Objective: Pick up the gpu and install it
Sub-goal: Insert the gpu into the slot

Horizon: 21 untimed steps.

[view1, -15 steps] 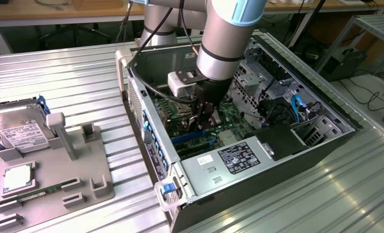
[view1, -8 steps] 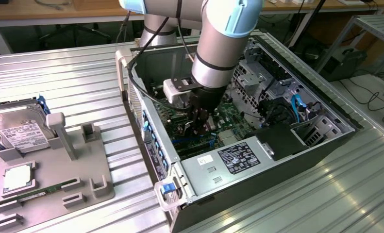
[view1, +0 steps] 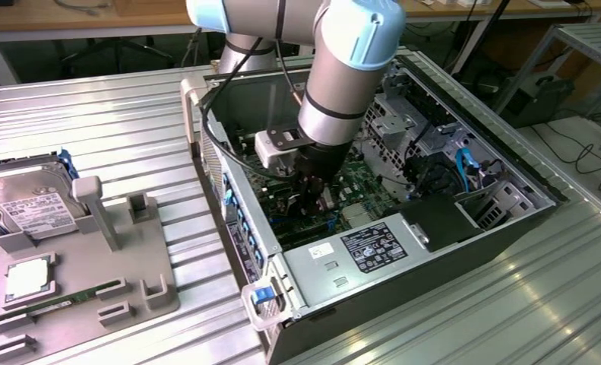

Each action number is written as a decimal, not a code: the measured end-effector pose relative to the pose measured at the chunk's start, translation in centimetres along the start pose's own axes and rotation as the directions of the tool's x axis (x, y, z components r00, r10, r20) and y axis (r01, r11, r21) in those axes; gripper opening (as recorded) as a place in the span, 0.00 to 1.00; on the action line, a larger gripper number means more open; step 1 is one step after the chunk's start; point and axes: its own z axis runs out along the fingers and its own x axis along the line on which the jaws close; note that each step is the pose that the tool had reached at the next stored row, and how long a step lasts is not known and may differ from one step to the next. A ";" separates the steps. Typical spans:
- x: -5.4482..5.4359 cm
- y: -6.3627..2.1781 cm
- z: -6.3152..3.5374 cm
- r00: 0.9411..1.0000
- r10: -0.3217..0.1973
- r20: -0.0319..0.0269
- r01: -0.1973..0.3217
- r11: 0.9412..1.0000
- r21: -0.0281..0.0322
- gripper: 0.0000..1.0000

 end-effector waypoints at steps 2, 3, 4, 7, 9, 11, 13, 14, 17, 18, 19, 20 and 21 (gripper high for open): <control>0.0 0.03 0.03 1.000 0.000 0.001 0.000 1.000 0.000 0.28; 0.0 0.01 0.17 1.000 0.000 0.004 0.000 1.000 0.002 0.29; 0.0 0.03 0.06 1.000 0.000 0.001 0.000 1.000 0.001 0.29; 0.0 0.05 -0.15 1.000 0.000 0.000 0.000 1.000 0.000 0.35; 0.0 0.12 -1.17 1.000 0.000 0.000 0.000 1.000 0.001 0.35; 0.0 0.22 -2.67 1.000 0.000 0.000 0.000 1.000 0.001 0.35; 0.0 0.29 -3.62 1.000 0.000 0.000 0.000 1.000 0.001 0.35; -0.1 0.32 -4.06 1.000 0.000 0.000 0.000 1.000 0.001 0.35; -0.1 0.44 -5.74 1.000 0.000 0.000 0.000 1.000 0.001 0.35; -0.1 0.47 -6.19 1.000 0.000 0.000 0.000 1.000 0.001 0.35; -0.1 0.51 -6.89 1.000 0.000 0.000 0.000 1.000 0.002 0.35; -0.1 0.53 -7.27 1.000 0.000 0.000 0.000 1.000 0.002 0.35; -0.1 0.54 -7.28 1.000 0.000 0.000 0.000 1.000 0.002 0.35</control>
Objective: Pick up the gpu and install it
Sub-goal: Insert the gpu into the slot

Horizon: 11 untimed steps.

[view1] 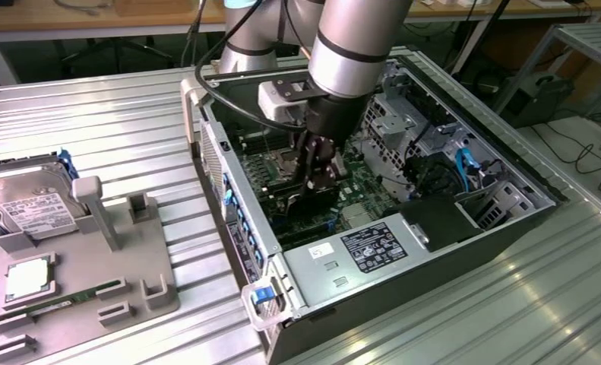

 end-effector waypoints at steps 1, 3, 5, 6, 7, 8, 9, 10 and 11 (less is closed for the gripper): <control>0.0 0.00 0.00 1.000 0.000 0.000 0.000 1.000 0.000 0.35; 0.0 0.01 0.00 1.000 0.000 0.000 0.000 1.000 0.000 0.27; 0.0 0.01 0.00 1.000 0.000 0.000 0.000 1.000 0.000 0.15; 0.0 0.01 -0.01 1.000 0.000 0.000 0.000 1.000 0.000 0.15; 0.0 0.00 0.00 1.000 0.000 0.000 0.000 1.000 0.000 0.11; 0.0 0.00 0.00 1.000 0.000 0.000 0.000 1.000 0.000 0.11; 0.0 0.01 0.00 1.000 0.000 0.000 0.000 1.000 0.000 0.11; 0.0 0.01 0.00 1.000 0.000 0.000 0.000 1.000 0.000 0.11; 0.0 0.00 0.00 1.000 0.000 0.000 0.000 1.000 0.000 0.11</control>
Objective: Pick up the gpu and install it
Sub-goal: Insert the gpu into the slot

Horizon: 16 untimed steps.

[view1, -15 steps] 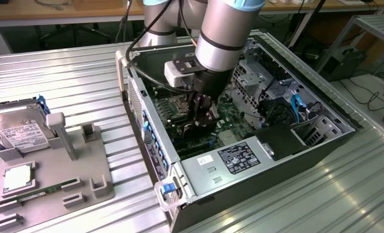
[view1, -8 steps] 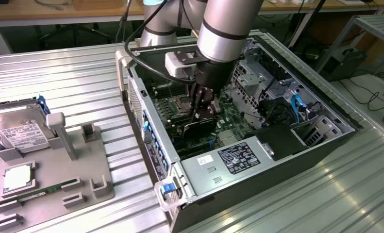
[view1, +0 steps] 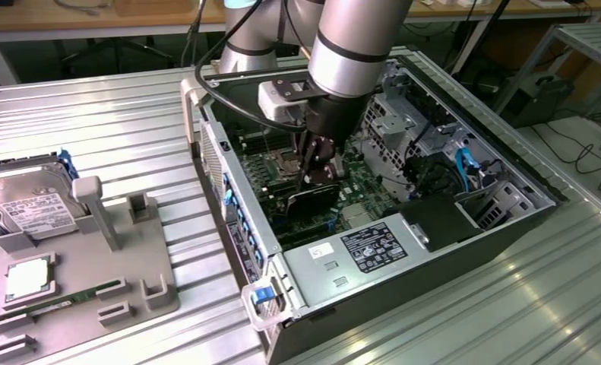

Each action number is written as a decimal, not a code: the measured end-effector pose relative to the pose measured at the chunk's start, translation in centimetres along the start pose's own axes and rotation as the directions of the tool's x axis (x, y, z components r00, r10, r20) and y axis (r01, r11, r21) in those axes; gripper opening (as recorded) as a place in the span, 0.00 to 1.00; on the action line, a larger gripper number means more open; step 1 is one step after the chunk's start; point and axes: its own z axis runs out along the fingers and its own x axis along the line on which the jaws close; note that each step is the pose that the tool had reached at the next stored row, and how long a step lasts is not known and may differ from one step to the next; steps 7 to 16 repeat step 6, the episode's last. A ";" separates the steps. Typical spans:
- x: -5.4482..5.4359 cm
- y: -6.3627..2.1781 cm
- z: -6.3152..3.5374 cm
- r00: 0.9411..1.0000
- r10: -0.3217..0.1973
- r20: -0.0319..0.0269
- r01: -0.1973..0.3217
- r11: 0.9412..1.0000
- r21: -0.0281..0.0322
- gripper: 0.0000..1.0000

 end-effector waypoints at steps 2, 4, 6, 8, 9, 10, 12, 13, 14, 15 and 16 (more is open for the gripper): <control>0.0 0.00 0.00 1.000 0.000 0.000 0.000 1.000 0.000 0.11; 0.0 0.00 0.00 1.000 0.000 0.000 0.000 1.000 0.000 0.11; 0.0 0.00 0.00 1.000 0.000 0.000 0.000 1.000 0.000 0.11; 0.0 0.00 0.00 1.000 0.000 0.000 0.000 1.000 0.000 0.11; 0.0 0.00 0.00 1.000 0.000 0.000 0.000 1.000 0.000 0.11; 0.0 0.00 0.00 1.000 0.000 0.000 0.000 1.000 0.000 0.11; 0.0 0.00 0.00 1.000 0.000 0.000 0.000 1.000 0.000 0.11; 0.0 0.00 0.00 1.000 0.000 0.000 0.000 1.000 0.000 0.11; 0.0 0.00 0.00 1.000 0.000 0.000 0.000 1.000 0.000 0.11; 0.0 0.00 0.00 1.000 0.000 0.000 0.000 1.000 0.000 0.11; 0.0 0.00 0.00 1.000 0.000 0.000 0.000 1.000 0.000 0.11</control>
